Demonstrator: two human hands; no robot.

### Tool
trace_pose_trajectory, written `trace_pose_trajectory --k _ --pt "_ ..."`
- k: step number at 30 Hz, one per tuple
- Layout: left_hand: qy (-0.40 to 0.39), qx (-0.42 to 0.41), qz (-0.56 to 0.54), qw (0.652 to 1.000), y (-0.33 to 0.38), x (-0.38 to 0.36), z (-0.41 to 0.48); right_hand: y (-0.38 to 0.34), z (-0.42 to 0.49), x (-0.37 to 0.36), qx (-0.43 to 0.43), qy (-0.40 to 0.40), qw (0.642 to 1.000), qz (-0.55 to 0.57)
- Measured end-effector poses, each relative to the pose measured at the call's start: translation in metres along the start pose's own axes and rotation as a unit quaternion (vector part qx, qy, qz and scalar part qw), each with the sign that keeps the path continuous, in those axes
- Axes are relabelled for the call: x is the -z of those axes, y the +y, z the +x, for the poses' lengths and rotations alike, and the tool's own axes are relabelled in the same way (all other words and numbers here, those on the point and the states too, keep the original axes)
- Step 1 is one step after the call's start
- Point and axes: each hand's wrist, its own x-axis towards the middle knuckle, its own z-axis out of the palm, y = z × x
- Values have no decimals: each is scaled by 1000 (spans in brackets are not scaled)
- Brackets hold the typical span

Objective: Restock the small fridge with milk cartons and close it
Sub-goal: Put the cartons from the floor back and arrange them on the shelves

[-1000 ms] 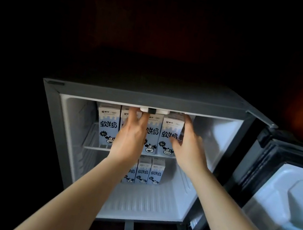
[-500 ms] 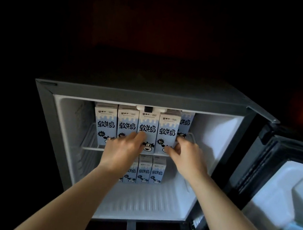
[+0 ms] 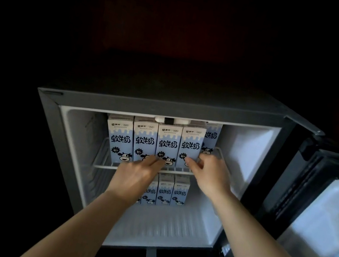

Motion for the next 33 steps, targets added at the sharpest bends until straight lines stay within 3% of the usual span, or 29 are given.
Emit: trace_pose_trajectory --k 10,16,21,27,33 --pt "-115 53 -77 989 10 19 5 -5 -4 8 -10 -57 998 -3" --pt "-261 73 -98 958 17 57 15 -9 -26 28 9 -70 996 -47" --pt "-328 17 -113 938 37 94 22 -19 -63 63 31 -132 981 -136" --pt "-381 -42 -140 913 93 137 24 -3 -121 137 36 -149 959 -240" --pt "-400 -121 -165 893 170 160 30 35 -185 201 1 -149 957 -247"
